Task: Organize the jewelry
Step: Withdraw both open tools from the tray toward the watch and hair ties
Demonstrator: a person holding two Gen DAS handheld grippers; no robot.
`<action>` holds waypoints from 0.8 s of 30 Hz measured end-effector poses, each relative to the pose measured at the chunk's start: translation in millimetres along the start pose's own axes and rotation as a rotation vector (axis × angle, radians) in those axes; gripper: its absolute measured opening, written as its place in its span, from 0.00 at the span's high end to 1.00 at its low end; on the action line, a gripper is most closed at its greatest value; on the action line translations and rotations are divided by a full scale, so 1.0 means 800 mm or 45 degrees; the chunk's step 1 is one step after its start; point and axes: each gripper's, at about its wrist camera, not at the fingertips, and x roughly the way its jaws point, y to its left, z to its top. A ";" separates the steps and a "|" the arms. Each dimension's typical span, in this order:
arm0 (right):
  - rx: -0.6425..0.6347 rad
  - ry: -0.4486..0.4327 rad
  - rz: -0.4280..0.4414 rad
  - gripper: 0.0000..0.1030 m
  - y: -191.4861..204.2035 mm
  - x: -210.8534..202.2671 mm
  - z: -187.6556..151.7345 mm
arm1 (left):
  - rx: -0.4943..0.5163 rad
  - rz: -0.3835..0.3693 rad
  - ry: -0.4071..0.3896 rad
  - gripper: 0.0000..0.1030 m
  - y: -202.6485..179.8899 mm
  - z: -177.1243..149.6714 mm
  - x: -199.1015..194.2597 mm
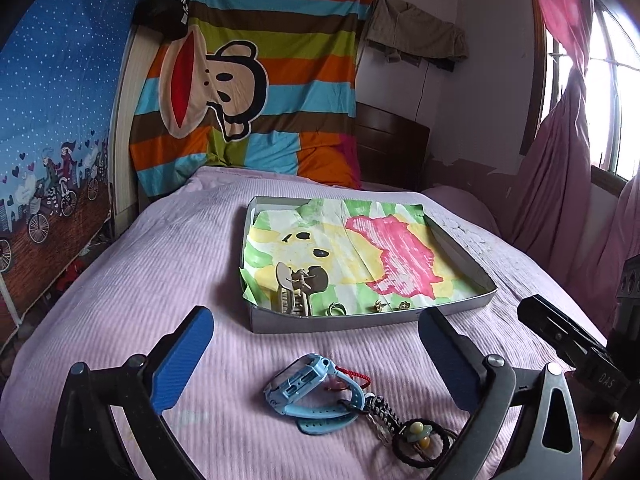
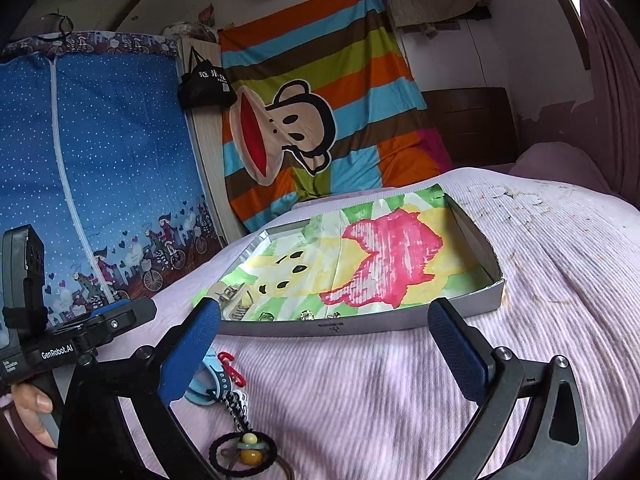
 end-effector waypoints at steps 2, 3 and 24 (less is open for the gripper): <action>-0.001 -0.017 0.004 0.01 0.003 -0.012 -0.004 | 0.024 0.010 -0.017 0.00 -0.003 -0.005 -0.008; 0.003 -0.024 0.006 0.01 0.003 -0.018 -0.007 | 0.039 0.016 -0.022 0.00 -0.003 -0.007 -0.011; -0.092 -0.051 -0.027 0.01 0.029 -0.097 -0.064 | 0.071 0.028 -0.009 0.00 0.003 -0.064 -0.063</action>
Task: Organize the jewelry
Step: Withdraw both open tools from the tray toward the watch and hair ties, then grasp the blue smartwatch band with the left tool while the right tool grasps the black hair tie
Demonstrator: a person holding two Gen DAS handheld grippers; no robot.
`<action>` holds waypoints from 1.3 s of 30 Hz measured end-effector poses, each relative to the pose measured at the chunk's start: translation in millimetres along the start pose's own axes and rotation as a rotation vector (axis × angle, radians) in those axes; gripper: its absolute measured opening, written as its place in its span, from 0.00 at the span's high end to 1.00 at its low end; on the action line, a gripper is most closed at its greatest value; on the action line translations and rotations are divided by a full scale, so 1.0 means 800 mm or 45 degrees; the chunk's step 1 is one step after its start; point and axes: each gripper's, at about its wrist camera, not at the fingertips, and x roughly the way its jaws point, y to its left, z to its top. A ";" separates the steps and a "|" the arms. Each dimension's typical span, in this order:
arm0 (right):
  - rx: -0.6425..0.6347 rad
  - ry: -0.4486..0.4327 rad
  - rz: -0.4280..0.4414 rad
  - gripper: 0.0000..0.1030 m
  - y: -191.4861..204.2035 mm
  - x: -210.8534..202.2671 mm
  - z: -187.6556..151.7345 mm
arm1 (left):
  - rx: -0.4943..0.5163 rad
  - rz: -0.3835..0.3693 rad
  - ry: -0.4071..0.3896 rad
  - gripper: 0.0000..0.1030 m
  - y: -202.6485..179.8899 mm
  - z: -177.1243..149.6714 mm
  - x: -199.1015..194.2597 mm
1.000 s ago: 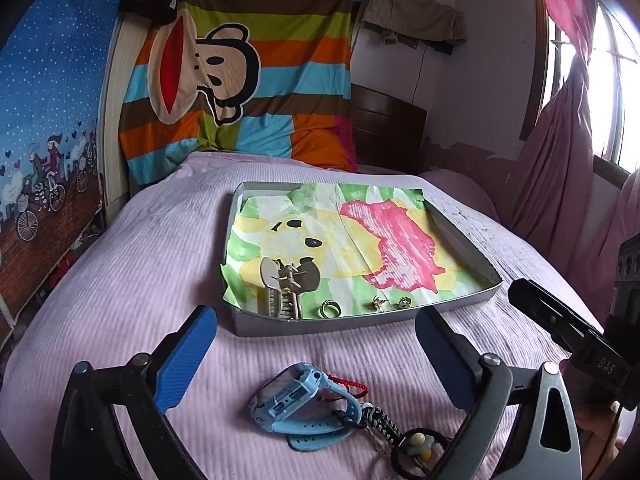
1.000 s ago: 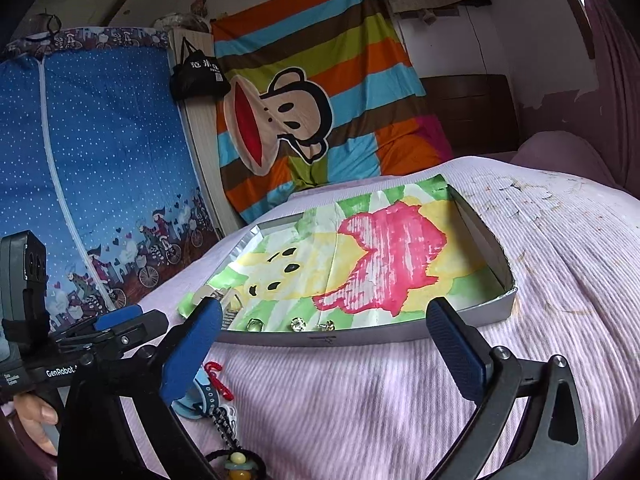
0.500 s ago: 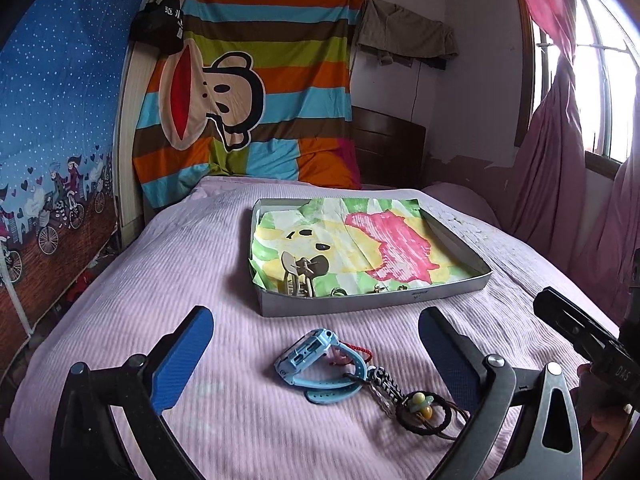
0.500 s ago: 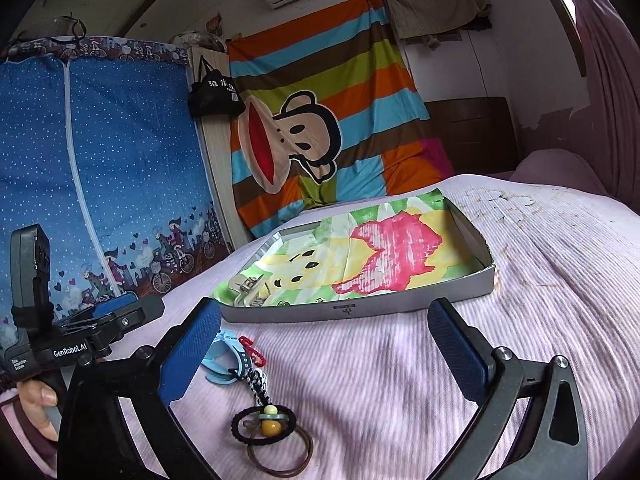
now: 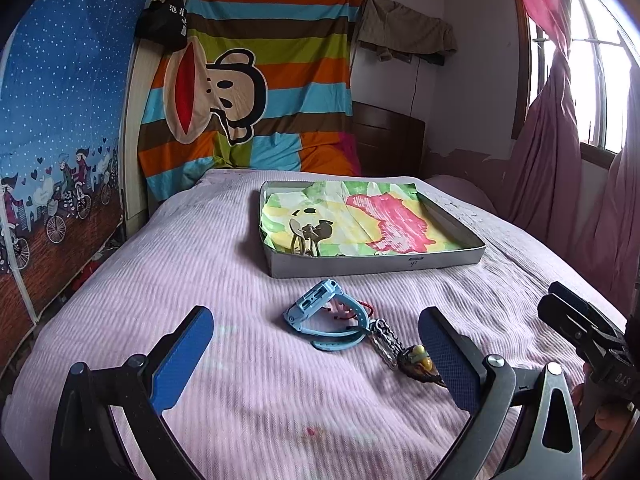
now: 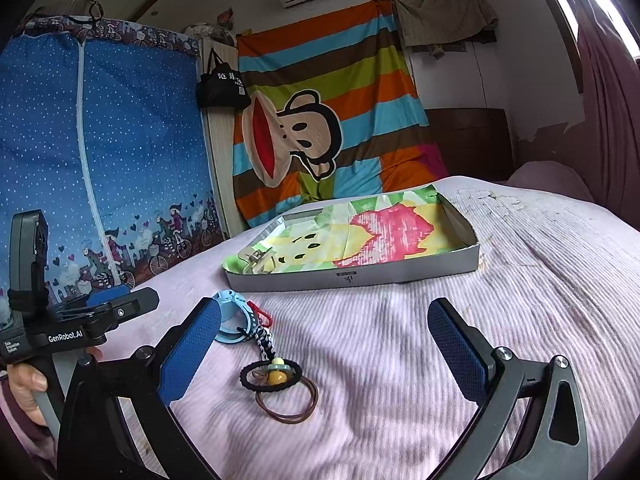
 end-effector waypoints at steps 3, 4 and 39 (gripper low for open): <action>-0.026 0.008 -0.007 0.01 0.002 -0.004 -0.007 | 0.004 0.000 0.002 0.00 -0.001 -0.004 -0.004; -0.035 0.009 -0.009 0.01 0.003 -0.006 -0.009 | 0.006 0.000 0.004 0.00 -0.001 -0.006 -0.006; -0.081 0.394 0.007 0.34 0.009 0.062 -0.054 | 0.035 0.078 0.304 0.03 0.007 -0.023 0.047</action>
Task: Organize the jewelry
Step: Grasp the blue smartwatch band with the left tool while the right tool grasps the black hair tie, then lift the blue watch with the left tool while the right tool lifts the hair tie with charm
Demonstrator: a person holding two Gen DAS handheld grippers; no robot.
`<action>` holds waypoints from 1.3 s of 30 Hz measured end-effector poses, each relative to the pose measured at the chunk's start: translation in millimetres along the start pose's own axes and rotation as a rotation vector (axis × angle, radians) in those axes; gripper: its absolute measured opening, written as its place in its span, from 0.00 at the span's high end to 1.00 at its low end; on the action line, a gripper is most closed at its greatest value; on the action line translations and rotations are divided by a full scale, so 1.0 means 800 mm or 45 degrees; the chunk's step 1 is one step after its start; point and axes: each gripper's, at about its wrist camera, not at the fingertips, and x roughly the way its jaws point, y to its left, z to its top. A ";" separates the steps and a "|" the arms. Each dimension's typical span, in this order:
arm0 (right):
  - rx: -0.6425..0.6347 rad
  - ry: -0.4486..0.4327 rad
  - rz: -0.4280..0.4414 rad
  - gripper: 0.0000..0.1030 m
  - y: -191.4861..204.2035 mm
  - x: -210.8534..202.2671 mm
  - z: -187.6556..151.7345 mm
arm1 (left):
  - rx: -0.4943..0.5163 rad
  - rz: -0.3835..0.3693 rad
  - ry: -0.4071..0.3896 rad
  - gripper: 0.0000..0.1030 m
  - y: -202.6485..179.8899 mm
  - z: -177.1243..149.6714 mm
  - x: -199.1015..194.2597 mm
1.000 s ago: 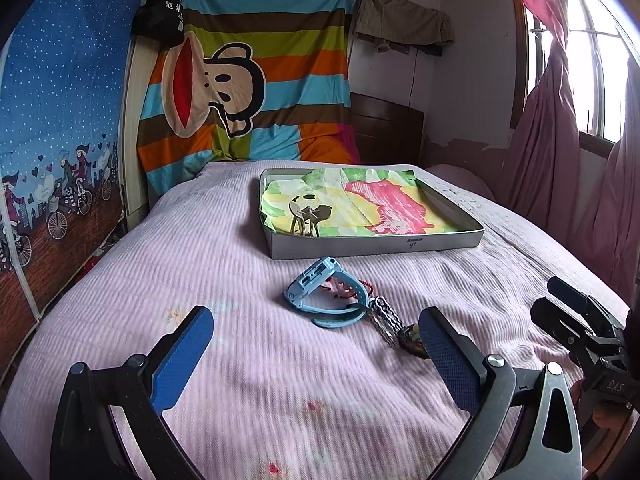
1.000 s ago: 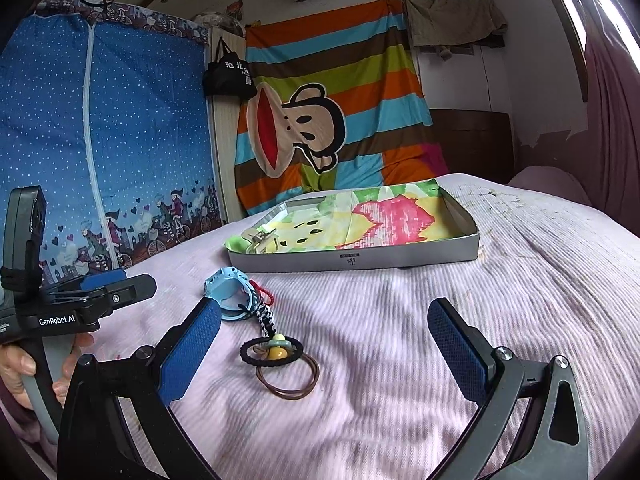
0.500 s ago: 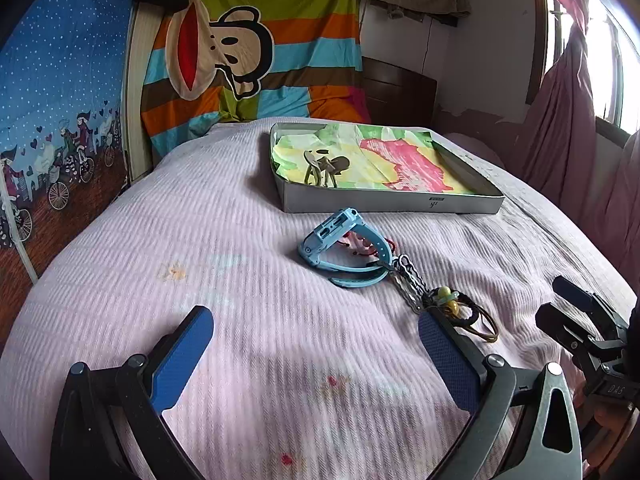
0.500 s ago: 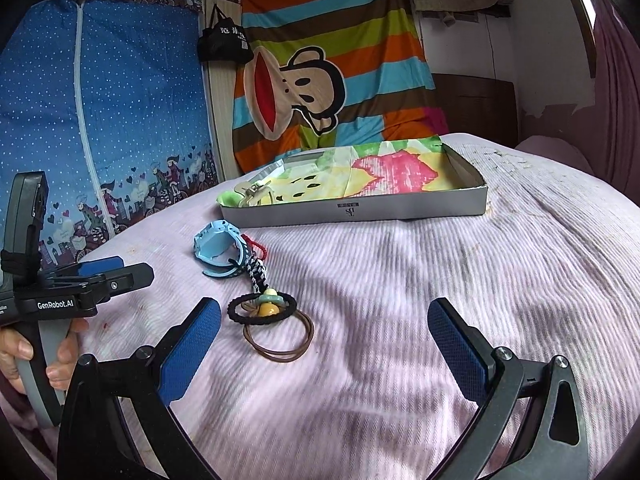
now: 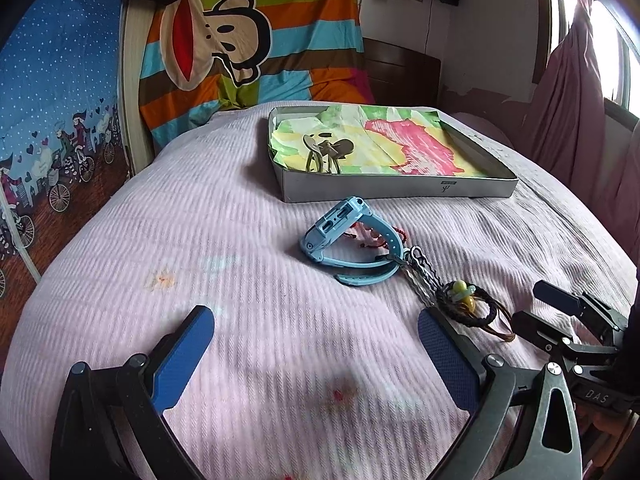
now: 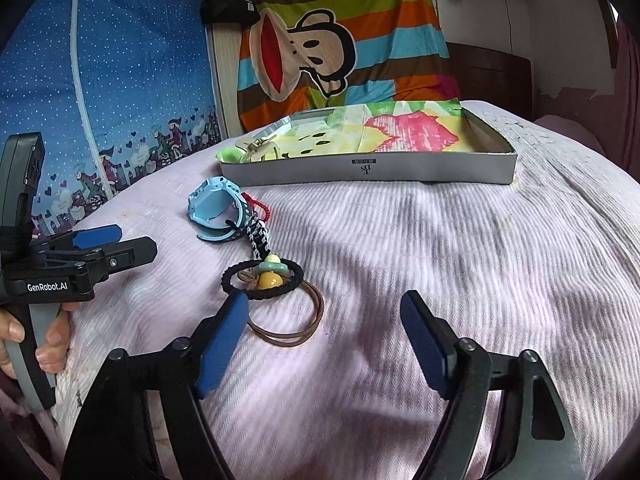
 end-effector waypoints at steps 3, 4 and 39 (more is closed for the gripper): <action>0.017 0.031 0.007 0.46 -0.002 0.008 0.000 | -0.026 -0.017 0.020 0.11 0.003 0.009 0.010; 0.023 0.043 0.008 0.51 -0.003 0.012 0.000 | -0.034 -0.019 0.026 0.14 0.004 0.012 0.015; -0.019 0.067 -0.079 0.96 -0.003 0.050 0.029 | 0.062 -0.171 0.073 0.77 -0.009 0.043 0.072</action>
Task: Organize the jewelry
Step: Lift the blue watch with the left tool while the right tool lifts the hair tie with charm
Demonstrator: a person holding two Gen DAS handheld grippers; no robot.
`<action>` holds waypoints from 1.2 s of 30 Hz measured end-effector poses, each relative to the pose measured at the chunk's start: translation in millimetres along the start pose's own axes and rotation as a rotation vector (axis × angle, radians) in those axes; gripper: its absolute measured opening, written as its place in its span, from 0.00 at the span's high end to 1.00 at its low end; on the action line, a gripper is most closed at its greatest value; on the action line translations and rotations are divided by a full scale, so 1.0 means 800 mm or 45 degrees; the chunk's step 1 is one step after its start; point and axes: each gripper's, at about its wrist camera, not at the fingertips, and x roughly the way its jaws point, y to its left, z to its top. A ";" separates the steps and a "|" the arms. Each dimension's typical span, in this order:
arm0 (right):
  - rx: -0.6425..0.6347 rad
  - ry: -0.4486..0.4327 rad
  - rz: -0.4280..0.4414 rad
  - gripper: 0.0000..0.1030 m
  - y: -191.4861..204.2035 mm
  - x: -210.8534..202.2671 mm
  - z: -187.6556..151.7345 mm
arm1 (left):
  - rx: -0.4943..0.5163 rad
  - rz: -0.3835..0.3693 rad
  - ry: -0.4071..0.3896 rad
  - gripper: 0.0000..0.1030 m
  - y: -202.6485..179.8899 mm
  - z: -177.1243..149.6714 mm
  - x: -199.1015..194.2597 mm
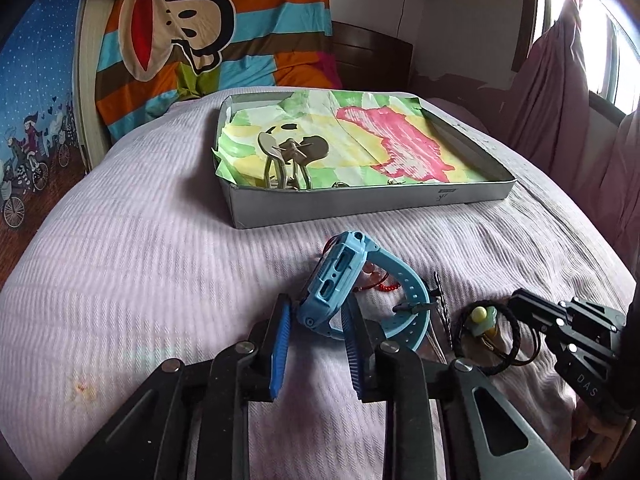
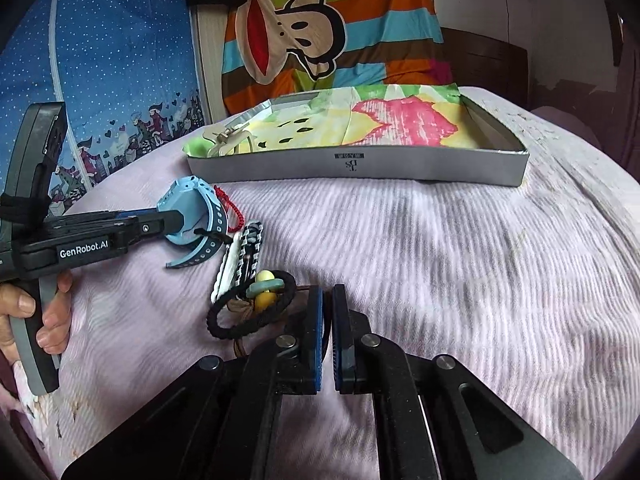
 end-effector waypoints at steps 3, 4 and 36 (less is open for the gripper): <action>-0.032 -0.044 -0.039 0.96 0.000 -0.009 0.008 | -0.003 -0.023 -0.010 0.78 0.001 -0.004 -0.003; -0.040 -0.058 -0.050 0.96 0.000 -0.013 0.011 | -0.005 -0.031 -0.015 0.78 0.001 -0.006 -0.005; -0.216 -0.205 -0.054 0.96 0.047 -0.043 0.061 | -0.092 -0.070 -0.090 0.79 0.007 -0.006 -0.030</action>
